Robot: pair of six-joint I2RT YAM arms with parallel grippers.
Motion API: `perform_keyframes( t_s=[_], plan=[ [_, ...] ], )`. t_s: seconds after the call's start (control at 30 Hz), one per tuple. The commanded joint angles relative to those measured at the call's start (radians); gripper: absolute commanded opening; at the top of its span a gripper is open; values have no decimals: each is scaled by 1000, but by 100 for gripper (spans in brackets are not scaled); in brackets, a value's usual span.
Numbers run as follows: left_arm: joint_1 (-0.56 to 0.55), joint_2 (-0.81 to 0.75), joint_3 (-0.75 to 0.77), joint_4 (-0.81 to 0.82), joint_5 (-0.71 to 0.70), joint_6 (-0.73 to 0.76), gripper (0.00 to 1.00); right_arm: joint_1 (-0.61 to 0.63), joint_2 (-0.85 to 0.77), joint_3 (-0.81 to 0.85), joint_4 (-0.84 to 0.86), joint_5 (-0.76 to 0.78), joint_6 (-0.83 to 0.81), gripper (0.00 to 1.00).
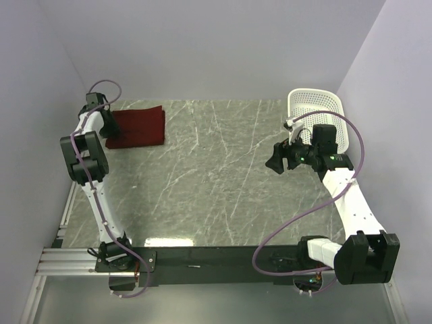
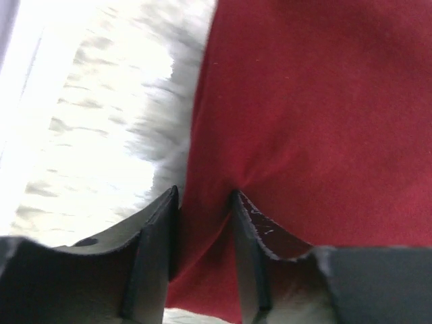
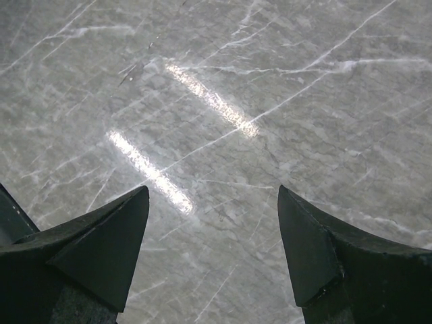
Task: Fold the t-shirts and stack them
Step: Neatly place the folded tshirt to the corner
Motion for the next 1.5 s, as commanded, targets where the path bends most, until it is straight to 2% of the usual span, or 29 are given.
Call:
perform_keyframes(
  t_s=[0.0, 0.13, 0.23, 0.27, 0.3, 0.33, 0.37, 0.4, 0.43, 0.47, 0.5, 0.53, 0.57, 0.6, 0.63, 0.67, 0.7, 0.73, 0.8, 0.93, 0.97, 1.03, 1.13, 1.47],
  plan=[
    [20, 19, 88, -36, -122, 47, 44, -8, -18, 9, 6, -19, -8, 83],
    [29, 19, 168, -76, -194, 27, 48, -8, -16, 4, 8, -2, -14, 83],
    [29, -95, 113, -43, -193, 1, 52, -8, -19, 0, 14, 33, -23, 83],
    [28, -142, 78, 21, -178, -7, 53, -8, -24, -4, 14, 50, -26, 83],
    [29, -195, -24, 58, -159, -25, 54, -8, -27, -5, 17, 65, -31, 83],
    [23, -314, -85, 106, -140, -36, 55, -8, -31, -7, 22, 79, -38, 83],
    [20, -381, -151, 197, -101, -44, 57, -8, -48, -8, 26, 117, -40, 83],
    [18, -447, -288, 250, -81, -67, 60, -8, -60, -11, 38, 132, -41, 83],
    [20, -586, -362, 296, -40, -81, 61, -8, -74, -13, 42, 149, -49, 83],
    [18, -660, -440, 344, 38, -87, 62, -8, -111, -19, 52, 194, -51, 83],
    [18, -735, -596, 446, 84, -90, 66, -8, -135, -28, 74, 229, -52, 84],
    [20, -886, -672, 486, 113, -94, 74, -9, -160, -36, 86, 258, -52, 86],
    [18, -964, -749, 523, 135, -102, 98, -8, -216, -45, 103, 289, -52, 88],
    [20, -1039, -895, 578, 141, -152, 99, -8, -247, -65, 124, 376, -48, 88],
    [28, -1193, -967, 641, 147, -183, 99, -8, -278, -83, 188, 445, 19, 89],
    [31, -1269, -1034, 669, 173, -212, 99, -8, -333, -105, 234, 553, 81, 97],
    [35, -1336, -1141, 689, 265, -220, 99, -8, -359, -138, 294, 708, 135, 100],
    [34, -1448, -1177, 685, 328, -213, 100, -37, -399, -149, 305, 746, 185, 100],
    [26, -1565, -1229, 640, 452, -173, 99, -51, -421, -154, 275, 726, 221, 100],
    [-61, -1638, -1217, 459, 554, -76, 99, -52, -452, -166, 247, 813, 370, 100],
    [-84, -1645, -1208, 385, 537, -55, 99, -52, -449, -160, 233, 843, 386, 100],
    [-145, -1679, -1197, 337, 511, -4, 99, -52, -439, -148, 198, 863, 397, 100],
    [-214, -1726, -1196, 281, 399, 39, 99, -52, -445, -163, 181, 904, 400, 100],
    [-230, -1747, -1199, 249, 376, 30, 99, -52, -530, -220, 227, 900, 359, 98]
  ],
)
